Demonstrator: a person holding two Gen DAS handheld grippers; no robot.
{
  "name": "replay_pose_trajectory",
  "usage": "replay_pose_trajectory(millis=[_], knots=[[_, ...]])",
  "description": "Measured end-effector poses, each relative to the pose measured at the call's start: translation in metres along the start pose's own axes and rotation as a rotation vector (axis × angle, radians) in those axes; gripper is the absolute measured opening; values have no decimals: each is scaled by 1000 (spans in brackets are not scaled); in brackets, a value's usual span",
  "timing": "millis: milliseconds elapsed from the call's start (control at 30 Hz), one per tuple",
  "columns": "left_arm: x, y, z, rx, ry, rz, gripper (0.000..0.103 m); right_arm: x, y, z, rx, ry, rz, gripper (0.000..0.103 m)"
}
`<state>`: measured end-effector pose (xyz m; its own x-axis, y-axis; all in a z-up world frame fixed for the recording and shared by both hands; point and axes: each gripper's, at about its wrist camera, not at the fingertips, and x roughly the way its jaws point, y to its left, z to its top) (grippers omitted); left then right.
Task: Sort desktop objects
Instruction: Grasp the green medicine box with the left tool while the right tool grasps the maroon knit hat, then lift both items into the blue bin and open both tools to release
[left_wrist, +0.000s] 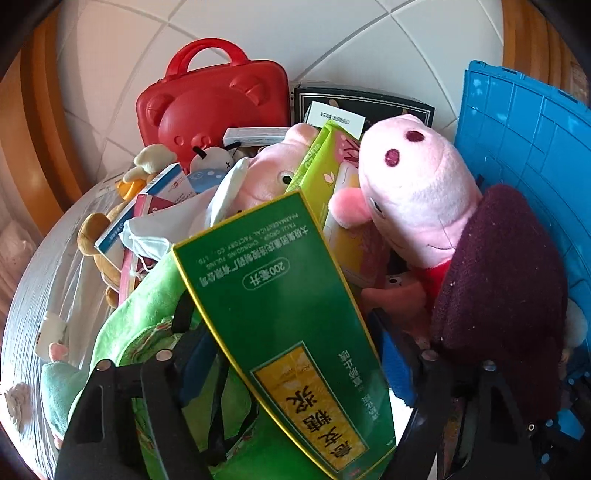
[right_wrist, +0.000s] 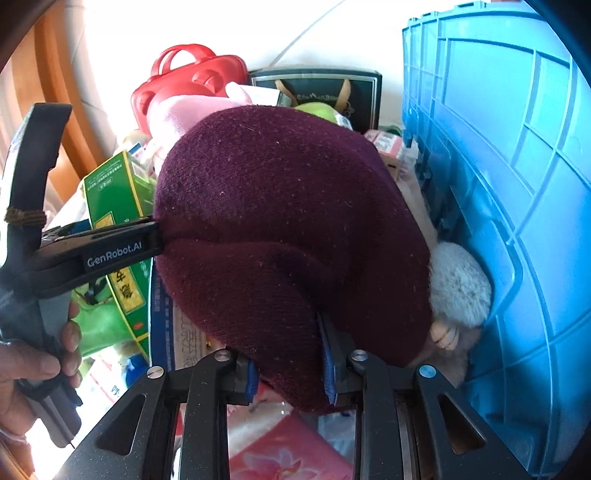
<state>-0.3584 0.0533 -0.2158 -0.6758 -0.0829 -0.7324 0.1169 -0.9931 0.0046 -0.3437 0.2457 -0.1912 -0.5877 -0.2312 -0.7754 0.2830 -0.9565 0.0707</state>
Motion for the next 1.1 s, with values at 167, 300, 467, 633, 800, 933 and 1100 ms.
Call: replay_pose_trajectory(millis=[167, 300, 467, 633, 800, 933, 1100], knots=[[-7, 13, -2, 9, -28, -85, 62, -19, 1, -2, 33, -55, 8, 22], [-20, 20, 4, 51, -70, -113, 61, -39, 5, 0, 62, -113, -10, 22], [-46, 27, 20, 107, -163, -128, 61, -65, 19, 10, 51, -185, -48, 22], [-74, 30, 37, 179, -259, -128, 57, -84, 32, 30, 25, -258, -94, 22], [-93, 39, 48, 211, -305, -150, 57, -105, 45, 49, 3, -323, -127, 22], [-104, 46, 50, 233, -328, -167, 57, -123, 54, 65, -10, -370, -145, 21], [-116, 54, 49, 243, -345, -185, 57, -141, 66, 85, -46, -408, -166, 21]])
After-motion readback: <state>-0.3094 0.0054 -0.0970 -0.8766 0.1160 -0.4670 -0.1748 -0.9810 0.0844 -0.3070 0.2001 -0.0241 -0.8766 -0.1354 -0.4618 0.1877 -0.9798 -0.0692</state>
